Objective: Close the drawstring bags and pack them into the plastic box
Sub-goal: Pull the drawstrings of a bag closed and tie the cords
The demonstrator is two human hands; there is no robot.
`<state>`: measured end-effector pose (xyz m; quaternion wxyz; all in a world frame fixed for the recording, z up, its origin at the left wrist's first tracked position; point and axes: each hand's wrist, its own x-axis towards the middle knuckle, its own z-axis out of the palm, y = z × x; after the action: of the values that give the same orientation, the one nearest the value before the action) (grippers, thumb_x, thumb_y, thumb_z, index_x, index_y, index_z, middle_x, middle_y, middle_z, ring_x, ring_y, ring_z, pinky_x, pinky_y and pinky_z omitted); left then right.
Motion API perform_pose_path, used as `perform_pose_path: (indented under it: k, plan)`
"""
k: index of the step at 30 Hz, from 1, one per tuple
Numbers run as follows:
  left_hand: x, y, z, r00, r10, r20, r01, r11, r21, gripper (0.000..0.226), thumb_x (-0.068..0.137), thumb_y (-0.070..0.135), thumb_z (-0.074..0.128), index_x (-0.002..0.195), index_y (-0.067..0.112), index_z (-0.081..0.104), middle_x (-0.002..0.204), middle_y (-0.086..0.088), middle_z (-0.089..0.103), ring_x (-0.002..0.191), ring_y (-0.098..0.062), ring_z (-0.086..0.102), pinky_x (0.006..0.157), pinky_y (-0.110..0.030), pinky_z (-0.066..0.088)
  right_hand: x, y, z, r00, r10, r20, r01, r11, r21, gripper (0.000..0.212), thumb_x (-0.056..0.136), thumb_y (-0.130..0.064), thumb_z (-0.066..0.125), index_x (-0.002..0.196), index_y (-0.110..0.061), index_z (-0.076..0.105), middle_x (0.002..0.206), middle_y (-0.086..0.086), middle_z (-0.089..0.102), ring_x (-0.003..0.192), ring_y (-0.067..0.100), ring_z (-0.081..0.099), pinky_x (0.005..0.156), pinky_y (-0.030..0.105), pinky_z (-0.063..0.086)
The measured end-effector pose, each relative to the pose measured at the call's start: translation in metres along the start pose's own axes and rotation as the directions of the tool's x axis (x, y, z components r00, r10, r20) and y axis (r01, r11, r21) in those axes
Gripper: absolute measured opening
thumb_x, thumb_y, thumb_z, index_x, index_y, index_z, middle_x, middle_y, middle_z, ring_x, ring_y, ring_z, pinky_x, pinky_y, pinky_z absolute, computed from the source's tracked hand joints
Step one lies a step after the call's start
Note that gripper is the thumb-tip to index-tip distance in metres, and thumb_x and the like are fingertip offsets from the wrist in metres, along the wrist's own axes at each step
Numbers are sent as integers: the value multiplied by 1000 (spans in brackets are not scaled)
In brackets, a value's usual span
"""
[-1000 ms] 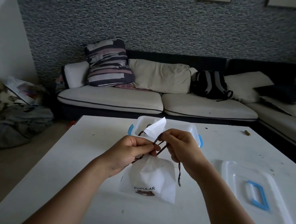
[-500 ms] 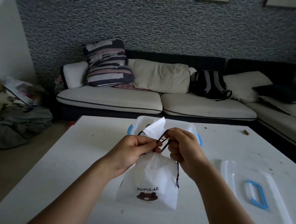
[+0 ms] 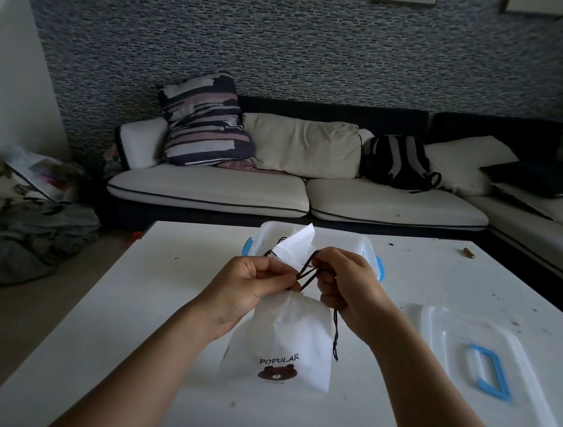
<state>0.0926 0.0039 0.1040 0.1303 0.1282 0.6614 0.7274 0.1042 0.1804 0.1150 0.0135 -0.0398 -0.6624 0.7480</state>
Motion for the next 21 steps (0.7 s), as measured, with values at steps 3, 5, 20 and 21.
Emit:
perform_pose_path:
  k: [3, 5, 20, 21]
  plan:
    - [0, 1, -1, 1000, -19, 0, 19, 1000, 5, 11, 86, 1, 70, 86, 10, 77, 91, -15, 76, 82, -20, 72, 78, -27, 55, 0, -1, -1, 1000, 7, 6, -7, 1000, 0, 23, 96, -9, 47, 74, -9, 52, 59, 0, 26, 51, 13, 20, 45, 25, 15]
    - [0, 1, 1, 999, -35, -22, 36, 999, 9, 10, 84, 1, 72, 85, 9, 77, 91, -16, 76, 83, -21, 73, 79, -28, 55, -1, -1, -1, 1000, 13, 28, -13, 1000, 8, 23, 96, -9, 48, 74, -9, 53, 60, 0, 26, 51, 13, 19, 47, 26, 14]
    - [8, -5, 0, 964, 52, -261, -50, 999, 17, 14, 85, 2, 73, 98, 8, 75, 90, -10, 78, 86, -19, 74, 84, -25, 57, -13, -20, -28, 936, -302, 182, 340, 635, -694, 17, 90, -22, 72, 75, -13, 75, 54, -12, 59, 43, 4, 41, 46, 14, 32]
    - [6, -6, 2, 976, 74, -204, -60, 995, 77, 14, 86, 3, 72, 97, 9, 77, 91, -9, 78, 90, -20, 74, 90, -28, 56, -15, -21, -22, 911, -354, 211, 398, 622, -675, 15, 89, -22, 73, 76, -15, 77, 55, -13, 59, 46, 4, 44, 47, 15, 32]
